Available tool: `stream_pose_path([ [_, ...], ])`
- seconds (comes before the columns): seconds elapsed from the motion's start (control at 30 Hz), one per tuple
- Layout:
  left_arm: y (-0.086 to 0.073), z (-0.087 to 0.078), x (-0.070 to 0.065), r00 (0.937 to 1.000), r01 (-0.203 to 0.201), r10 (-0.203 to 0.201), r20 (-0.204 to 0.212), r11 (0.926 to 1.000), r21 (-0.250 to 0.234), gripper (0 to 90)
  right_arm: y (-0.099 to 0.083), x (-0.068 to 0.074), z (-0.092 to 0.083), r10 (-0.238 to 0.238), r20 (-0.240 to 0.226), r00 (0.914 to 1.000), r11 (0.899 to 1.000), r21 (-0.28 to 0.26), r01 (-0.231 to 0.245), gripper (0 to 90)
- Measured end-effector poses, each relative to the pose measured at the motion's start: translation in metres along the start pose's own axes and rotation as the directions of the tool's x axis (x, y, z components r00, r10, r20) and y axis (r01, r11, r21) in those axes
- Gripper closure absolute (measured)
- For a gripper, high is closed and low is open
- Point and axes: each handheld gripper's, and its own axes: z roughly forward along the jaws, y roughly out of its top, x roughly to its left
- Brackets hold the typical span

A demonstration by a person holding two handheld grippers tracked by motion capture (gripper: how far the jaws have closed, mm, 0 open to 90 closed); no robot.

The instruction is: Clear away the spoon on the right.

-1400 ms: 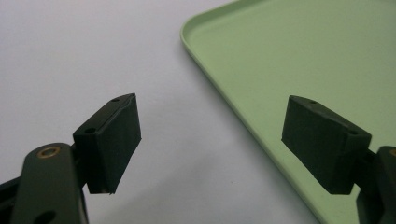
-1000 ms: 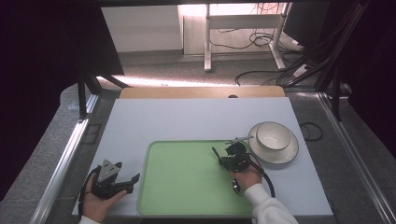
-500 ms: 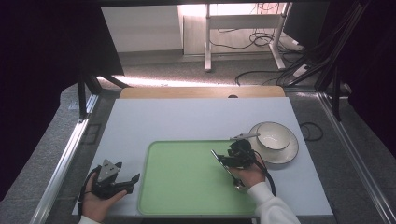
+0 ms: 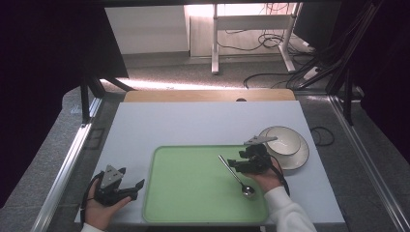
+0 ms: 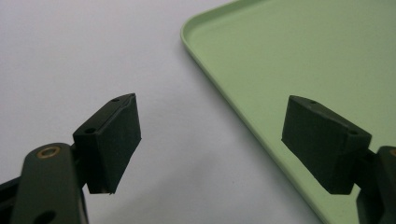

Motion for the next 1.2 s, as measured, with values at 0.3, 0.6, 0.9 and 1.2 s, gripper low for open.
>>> stream_pose_path([
  [0.3, 0.001, 0.000, 0.001, 1.0000, 0.003, -0.003, -0.001, 1.0000, -0.004, 19.1, -0.004, -0.010, -0.033, -0.025, 0.024, 0.9994, 0.996, -0.086, 0.027, 35.9],
  [0.6, 0.002, 0.000, 0.000, 1.0000, 0.005, -0.005, -0.006, 1.0000, -0.007, 19.1, -0.026, -0.035, -0.074, -0.011, 0.091, 0.9958, 0.984, -0.177, 0.027, 32.3],
  [0.9, 0.003, 0.002, -0.001, 0.9999, 0.012, -0.012, 0.001, 0.9999, -0.010, 18.9, -0.061, -0.072, -0.102, 0.083, 0.172, 0.9816, 0.979, -0.198, -0.048, 30.6],
  [1.2, 0.006, 0.004, -0.001, 0.9999, 0.013, -0.013, 0.010, 0.9998, -0.012, 18.7, -0.076, -0.088, -0.107, 0.141, 0.198, 0.9701, 0.976, -0.192, -0.102, 30.5],
])
